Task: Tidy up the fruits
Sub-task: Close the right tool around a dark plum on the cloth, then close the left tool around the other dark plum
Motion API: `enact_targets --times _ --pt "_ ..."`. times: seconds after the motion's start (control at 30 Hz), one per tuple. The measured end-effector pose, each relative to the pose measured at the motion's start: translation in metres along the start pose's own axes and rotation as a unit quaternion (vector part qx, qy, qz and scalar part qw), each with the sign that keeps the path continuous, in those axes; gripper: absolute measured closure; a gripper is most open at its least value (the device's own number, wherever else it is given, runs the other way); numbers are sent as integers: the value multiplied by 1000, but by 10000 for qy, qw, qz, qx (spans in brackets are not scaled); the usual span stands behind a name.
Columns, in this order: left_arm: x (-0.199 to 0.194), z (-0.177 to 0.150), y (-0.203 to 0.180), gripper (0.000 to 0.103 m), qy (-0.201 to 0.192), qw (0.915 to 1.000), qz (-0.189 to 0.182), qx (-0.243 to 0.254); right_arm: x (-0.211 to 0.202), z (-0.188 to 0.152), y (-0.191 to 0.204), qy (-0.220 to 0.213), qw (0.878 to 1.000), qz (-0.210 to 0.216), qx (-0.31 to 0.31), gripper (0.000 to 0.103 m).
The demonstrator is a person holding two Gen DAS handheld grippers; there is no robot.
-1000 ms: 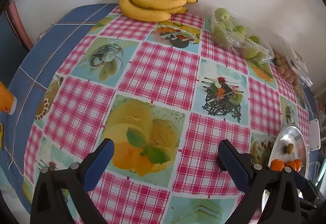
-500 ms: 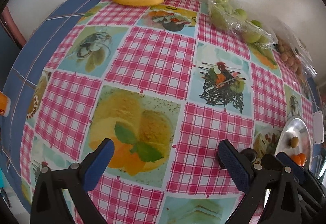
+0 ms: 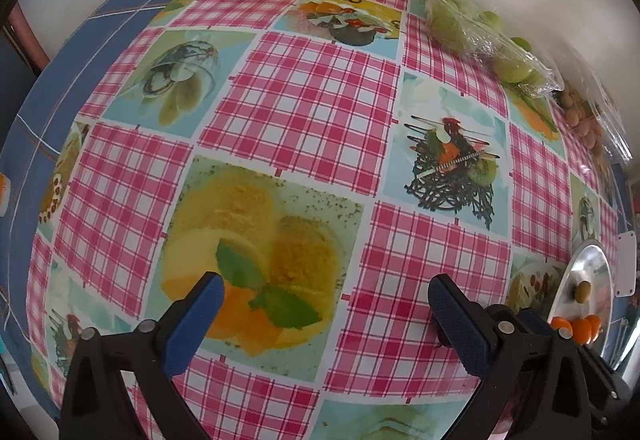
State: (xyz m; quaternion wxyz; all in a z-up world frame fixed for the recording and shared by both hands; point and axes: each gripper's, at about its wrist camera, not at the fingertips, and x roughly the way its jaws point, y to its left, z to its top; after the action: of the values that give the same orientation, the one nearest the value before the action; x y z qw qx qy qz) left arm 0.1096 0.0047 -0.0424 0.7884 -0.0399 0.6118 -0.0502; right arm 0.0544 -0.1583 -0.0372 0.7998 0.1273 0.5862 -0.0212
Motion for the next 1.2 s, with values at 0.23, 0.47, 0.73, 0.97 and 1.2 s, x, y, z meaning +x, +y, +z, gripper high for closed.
enact_targets --times 0.23,0.47,0.73,0.97,1.2 --pt "2 0 0 0 21 10000 -49 3 10 -1 1 110 9998 -160 -5 73" --pt "1 1 -4 0 2 9999 -109 32 12 -2 -1 119 9998 -127 38 74" --pt "-2 0 -4 0 -21 9998 -182 27 12 -3 -2 105 9999 -38 115 78" --pt "-6 0 -5 1 -61 9996 -267 34 8 -4 -6 78 9998 32 195 78" --pt "-14 1 -8 1 -166 9994 -317 13 -3 -4 -8 -8 9995 173 255 78"
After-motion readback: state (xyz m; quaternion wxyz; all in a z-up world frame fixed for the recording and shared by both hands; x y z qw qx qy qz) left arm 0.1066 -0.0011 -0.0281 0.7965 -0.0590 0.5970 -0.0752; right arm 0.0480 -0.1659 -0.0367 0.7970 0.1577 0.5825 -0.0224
